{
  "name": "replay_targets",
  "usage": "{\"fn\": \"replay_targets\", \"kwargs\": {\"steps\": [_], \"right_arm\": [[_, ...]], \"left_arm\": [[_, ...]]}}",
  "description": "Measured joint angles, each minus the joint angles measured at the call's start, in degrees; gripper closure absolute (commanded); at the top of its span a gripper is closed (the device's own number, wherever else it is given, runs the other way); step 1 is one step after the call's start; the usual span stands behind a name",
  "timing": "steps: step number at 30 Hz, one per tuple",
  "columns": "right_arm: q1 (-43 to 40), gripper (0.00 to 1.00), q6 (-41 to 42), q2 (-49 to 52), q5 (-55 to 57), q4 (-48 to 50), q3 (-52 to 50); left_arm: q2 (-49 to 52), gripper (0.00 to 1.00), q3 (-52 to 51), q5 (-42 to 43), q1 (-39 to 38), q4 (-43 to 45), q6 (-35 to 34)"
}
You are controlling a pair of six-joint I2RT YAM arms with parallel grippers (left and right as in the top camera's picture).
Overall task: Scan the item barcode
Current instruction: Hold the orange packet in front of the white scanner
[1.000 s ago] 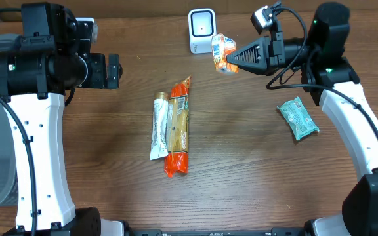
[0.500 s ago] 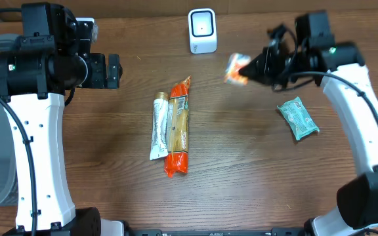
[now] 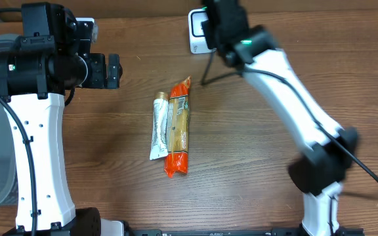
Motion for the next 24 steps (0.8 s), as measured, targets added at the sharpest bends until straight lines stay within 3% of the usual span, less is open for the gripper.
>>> {"fn": "replay_targets", "kwargs": {"steps": [5,11,24], "right_arm": [[-0.31,0.96,-13.66,10.86,9.57,14.53,-1.05],[-0.5,0.96,-27.58,14.49,12.24,28.65,-1.51],[-1.29,0.96,-38.27,18.36,3.34,31.65,-1.51]], "left_arm": [[0.0,0.0,0.0,-0.02,0.0,0.0,0.0],[0.0,0.0,0.0,0.0,0.0,0.0,0.0],[0.0,0.0,0.0,0.0,0.0,0.0,0.0]]}}
